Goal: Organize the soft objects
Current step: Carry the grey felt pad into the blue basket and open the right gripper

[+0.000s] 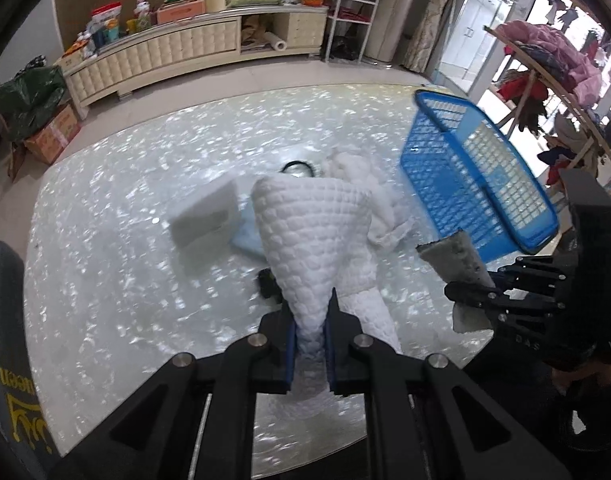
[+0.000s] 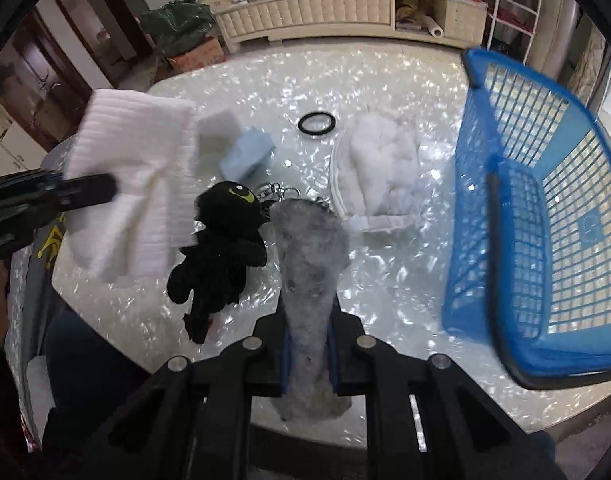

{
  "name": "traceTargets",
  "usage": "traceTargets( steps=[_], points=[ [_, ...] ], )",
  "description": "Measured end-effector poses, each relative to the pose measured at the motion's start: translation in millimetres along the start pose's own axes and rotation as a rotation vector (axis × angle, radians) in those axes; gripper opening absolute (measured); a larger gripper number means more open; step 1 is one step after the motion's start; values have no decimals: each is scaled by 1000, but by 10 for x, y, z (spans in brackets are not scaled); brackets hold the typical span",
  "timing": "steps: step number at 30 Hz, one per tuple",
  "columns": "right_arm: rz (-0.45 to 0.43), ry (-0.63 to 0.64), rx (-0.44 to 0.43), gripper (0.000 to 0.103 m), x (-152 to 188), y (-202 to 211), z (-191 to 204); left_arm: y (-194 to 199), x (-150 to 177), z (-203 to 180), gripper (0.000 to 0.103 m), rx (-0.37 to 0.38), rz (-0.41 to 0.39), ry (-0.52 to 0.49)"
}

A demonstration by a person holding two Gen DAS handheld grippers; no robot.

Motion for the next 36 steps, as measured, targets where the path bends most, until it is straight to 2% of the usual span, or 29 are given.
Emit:
traceTargets(
  steps=[6,11,18,28,36],
  points=[
    [-53,45,52,13,-72,352,-231,-107,-116,-267,10,32,-14,-14],
    [-85,56,116,13,-131,616,-535,-145,-193,-434,10,-19,-43,-30],
    [-108,21,185,13,-232,822,-968,-231,-262,-549,10,21,-50,5],
    [-41,-11,204,13,-389,603,-1343,-355,-332,-664,10,22,-39,-8],
    [58,7,197,14,-388,329,-1445,-380,-362,-679,10,29,-36,-6]
  ],
)
Point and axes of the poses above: each gripper's, at about its wrist camera, not at the fingertips, and y roughly against the way its jaws point, z to its left, x to its underside, the point moved 3 cm from there along -y, roughly the way its jaws point, and after that the axes turned 7 degrees about -y, right-handed, at the moved point
